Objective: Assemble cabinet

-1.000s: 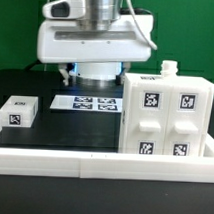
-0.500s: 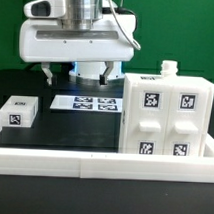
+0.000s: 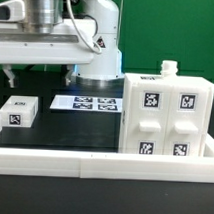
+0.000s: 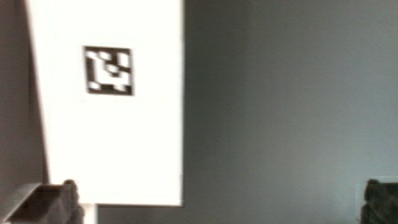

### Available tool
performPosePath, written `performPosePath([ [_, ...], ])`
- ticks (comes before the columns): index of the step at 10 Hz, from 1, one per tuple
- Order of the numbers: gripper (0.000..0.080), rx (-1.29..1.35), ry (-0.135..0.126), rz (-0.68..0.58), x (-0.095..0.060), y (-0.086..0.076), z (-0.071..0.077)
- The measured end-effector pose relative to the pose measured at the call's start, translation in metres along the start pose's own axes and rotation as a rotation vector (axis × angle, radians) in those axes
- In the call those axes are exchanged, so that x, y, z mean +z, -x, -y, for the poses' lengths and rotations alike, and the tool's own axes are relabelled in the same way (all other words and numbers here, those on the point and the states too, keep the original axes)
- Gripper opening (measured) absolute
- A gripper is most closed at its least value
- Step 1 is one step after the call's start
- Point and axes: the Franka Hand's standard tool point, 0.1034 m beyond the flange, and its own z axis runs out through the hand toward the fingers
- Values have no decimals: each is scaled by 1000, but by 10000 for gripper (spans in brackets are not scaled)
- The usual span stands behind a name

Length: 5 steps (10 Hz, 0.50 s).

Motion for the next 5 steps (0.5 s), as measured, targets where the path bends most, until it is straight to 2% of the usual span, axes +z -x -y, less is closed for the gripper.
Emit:
performPosePath([
  [2, 797, -3, -1, 11, 5, 8, -12],
  [5, 797, -12, 1, 26, 19, 16, -18],
])
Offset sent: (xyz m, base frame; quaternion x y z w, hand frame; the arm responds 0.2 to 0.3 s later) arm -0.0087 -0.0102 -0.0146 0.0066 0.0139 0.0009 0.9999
